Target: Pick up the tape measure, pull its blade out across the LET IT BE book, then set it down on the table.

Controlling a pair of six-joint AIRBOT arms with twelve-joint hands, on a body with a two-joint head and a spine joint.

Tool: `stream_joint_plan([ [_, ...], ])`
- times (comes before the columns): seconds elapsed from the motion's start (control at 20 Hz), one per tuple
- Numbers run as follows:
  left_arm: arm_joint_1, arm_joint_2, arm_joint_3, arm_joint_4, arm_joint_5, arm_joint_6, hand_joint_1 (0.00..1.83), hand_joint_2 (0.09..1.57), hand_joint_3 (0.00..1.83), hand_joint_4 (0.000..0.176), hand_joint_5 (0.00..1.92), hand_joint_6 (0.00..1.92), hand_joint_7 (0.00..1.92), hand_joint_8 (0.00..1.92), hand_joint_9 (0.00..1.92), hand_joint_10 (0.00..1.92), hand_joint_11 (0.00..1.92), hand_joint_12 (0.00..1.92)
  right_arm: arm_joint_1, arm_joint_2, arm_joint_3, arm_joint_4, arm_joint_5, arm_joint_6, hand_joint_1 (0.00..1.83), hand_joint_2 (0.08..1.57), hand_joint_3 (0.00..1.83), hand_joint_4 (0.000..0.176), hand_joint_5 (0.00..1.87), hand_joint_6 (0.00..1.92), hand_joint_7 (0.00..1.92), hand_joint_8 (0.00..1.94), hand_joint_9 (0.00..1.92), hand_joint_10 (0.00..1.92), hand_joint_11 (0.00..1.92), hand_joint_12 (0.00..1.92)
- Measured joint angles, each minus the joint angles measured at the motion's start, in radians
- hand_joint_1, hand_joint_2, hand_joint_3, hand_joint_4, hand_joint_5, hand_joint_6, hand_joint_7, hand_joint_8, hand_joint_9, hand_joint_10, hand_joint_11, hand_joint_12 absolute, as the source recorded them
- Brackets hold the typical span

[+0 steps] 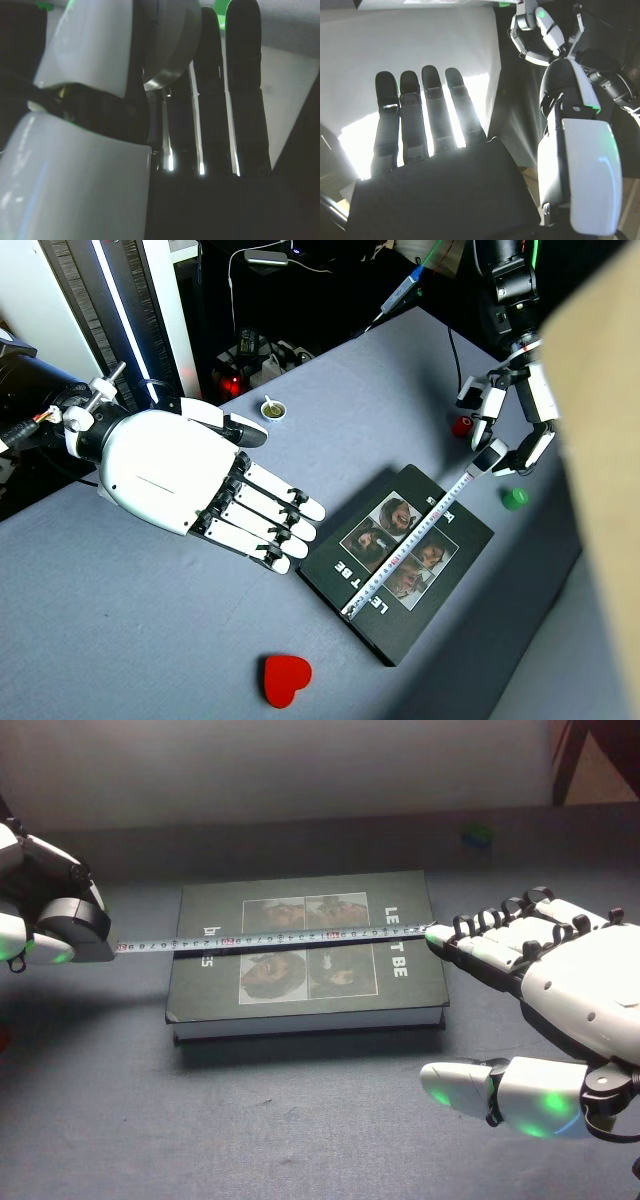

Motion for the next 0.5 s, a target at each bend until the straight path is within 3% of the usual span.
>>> stream_joint_plan([
  [0.2,-0.062,0.042,-0.074,0.051,0.032,0.002,1.38,1.10,0.00,0.000,0.90,1.06,1.10,0.70,0.96,1.13,0.89,0.85,-0.004,0.000,0.000,-0.006,-0.004,0.000,0.08,1.10,0.00,0.000,0.13,0.00,0.18,0.00,0.16,0.00,0.00,0.71],
  [0.5,-0.129,0.184,-0.278,0.005,0.116,0.080,1.38,1.09,0.00,0.000,0.90,1.05,1.11,0.69,0.96,1.13,0.89,0.85,-0.004,0.000,0.000,-0.007,-0.006,0.002,0.08,1.11,0.00,0.000,0.13,0.00,0.19,0.00,0.18,0.00,0.00,0.77],
])
